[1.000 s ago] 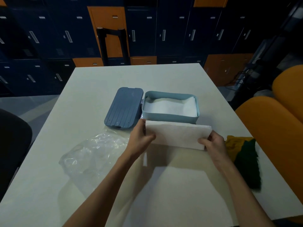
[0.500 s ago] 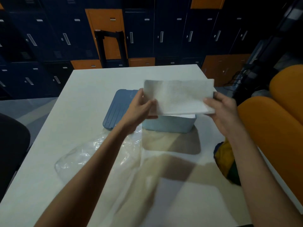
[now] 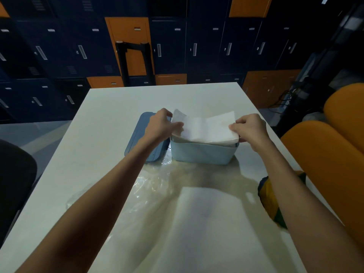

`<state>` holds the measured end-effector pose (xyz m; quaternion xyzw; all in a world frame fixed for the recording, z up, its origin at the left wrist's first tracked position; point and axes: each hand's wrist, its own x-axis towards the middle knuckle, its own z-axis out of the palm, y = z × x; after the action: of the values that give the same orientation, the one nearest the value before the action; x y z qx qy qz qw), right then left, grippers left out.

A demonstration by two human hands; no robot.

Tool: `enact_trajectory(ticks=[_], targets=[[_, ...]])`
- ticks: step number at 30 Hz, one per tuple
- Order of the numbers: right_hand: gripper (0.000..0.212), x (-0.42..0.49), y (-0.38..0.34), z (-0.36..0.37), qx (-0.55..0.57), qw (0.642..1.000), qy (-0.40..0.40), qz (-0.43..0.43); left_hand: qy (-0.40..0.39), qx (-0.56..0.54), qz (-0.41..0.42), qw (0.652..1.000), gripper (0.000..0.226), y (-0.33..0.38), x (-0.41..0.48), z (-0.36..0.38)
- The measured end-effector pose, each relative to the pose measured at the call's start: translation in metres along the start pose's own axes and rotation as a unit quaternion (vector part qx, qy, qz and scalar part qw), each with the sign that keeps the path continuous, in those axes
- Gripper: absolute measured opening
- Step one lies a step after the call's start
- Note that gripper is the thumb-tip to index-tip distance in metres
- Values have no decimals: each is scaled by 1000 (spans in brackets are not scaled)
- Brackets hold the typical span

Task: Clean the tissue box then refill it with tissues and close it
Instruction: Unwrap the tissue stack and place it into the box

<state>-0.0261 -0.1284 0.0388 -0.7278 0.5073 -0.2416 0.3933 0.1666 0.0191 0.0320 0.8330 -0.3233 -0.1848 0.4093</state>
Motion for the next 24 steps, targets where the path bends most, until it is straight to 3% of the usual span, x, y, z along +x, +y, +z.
enact_trajectory(ticks=[3,5,8,11,14,17,24], targets=[[8,6,-2,-5,95,994,-38,31,-4,-60,-26,998,55,2,3,-5],[11,10,-3,-8,90,994,-54,4,-14,23,-24,999,67,1,3,-7],[7,9,-12,-10,-4,991,-60,-119,16,197,81,977,82,13,2,-5],[9,2,-26,-9,-47,971,-57,-229,-73,139,208,965,92,43,8,1],[12,-3,-37,-12,-31,964,-36,-263,-149,99,238,955,72,60,16,4],[14,1,-35,-22,24,977,4,-213,-192,103,178,960,49,61,23,2],[7,12,-2,-26,111,994,23,-1,-188,-15,3,982,52,18,39,-10]])
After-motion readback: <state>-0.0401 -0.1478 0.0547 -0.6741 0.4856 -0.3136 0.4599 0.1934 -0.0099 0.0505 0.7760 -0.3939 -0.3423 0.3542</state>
